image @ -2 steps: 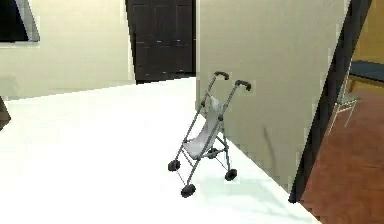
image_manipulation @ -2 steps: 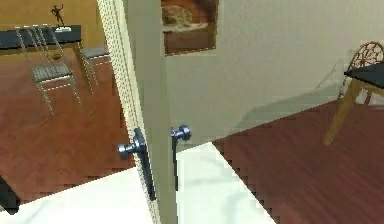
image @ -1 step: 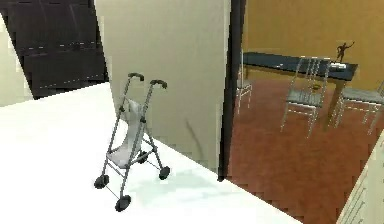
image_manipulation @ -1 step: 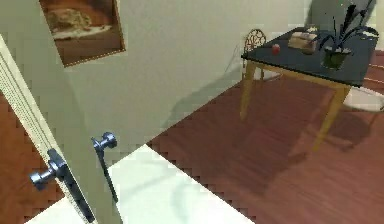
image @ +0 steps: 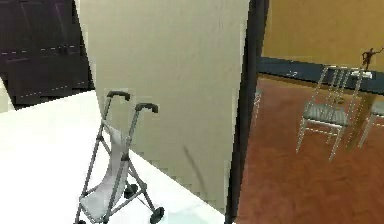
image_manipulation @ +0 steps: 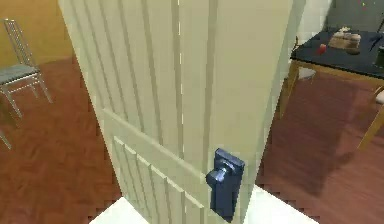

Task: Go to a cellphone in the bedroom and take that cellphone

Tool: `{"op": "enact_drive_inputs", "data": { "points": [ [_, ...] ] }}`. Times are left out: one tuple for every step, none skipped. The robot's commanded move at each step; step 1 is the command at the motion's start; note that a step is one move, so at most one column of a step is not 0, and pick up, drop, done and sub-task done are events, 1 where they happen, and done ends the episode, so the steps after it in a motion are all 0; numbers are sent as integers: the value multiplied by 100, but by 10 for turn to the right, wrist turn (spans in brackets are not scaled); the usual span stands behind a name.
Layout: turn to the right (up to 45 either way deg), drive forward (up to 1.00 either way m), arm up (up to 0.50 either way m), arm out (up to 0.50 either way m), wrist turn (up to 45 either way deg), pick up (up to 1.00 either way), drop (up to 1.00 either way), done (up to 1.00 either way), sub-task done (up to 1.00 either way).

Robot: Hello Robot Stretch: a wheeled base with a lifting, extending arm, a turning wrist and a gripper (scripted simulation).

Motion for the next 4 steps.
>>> {"op": "enact_drive_inputs", "data": {
  "points": [
    [360, 0, 0, 0, 0, 0, 0, 0, 0],
    [30, 0, 0, 0, 0, 0, 0, 0, 0],
    [0, 100, 0, 0, 0, 0, 0, 0, 0],
    [0, 30, 0, 0, 0, 0, 0, 0, 0]
  ]
}}
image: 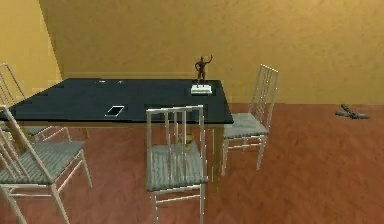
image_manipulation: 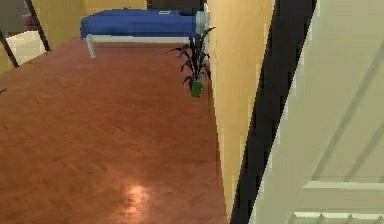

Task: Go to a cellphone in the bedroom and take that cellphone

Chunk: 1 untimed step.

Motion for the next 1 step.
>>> {"op": "enact_drive_inputs", "data": {
  "points": [
    [-120, 0, 0, 0, 0, 0, 0, 0, 0]
  ]
}}
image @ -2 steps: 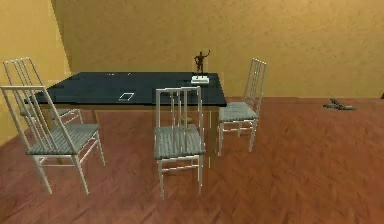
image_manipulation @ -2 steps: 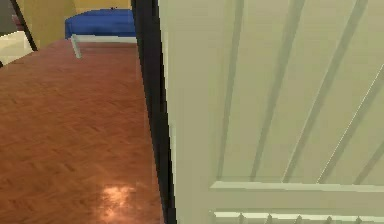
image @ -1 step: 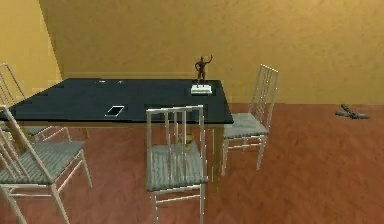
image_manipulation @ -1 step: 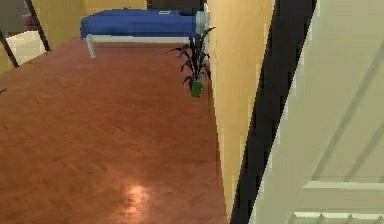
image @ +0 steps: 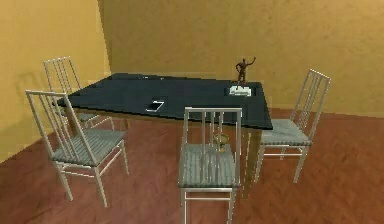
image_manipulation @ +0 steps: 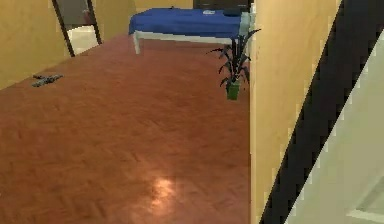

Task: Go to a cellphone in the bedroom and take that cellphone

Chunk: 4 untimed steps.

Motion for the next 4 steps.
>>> {"op": "enact_drive_inputs", "data": {
  "points": [
    [-30, 0, 0, 0, 0, 0, 0, 0, 0],
    [0, 50, 0, 0, 0, 0, 0, 0, 0],
    [-450, 0, 0, 0, 0, 0, 0, 0, 0],
    [-450, 0, 0, 0, 0, 0, 0, 0, 0]
  ]
}}
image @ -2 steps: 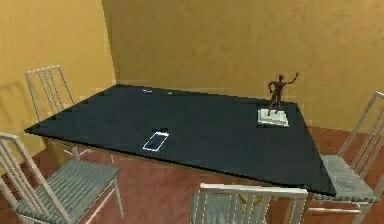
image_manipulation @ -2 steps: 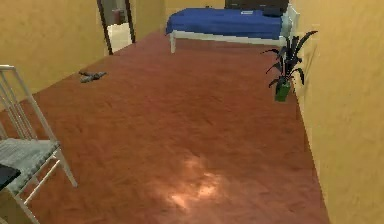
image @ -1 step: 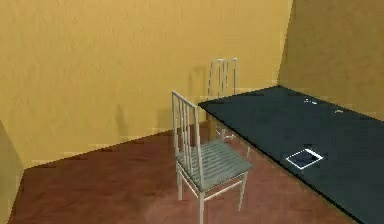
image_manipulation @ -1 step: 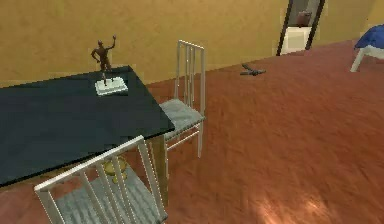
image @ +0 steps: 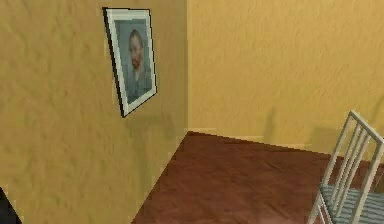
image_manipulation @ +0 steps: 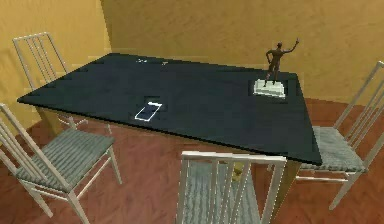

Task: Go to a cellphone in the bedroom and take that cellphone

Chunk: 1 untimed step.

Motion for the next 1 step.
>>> {"op": "enact_drive_inputs", "data": {
  "points": [
    [-90, 0, 0, 0, 0, 0, 0, 0, 0]
  ]
}}
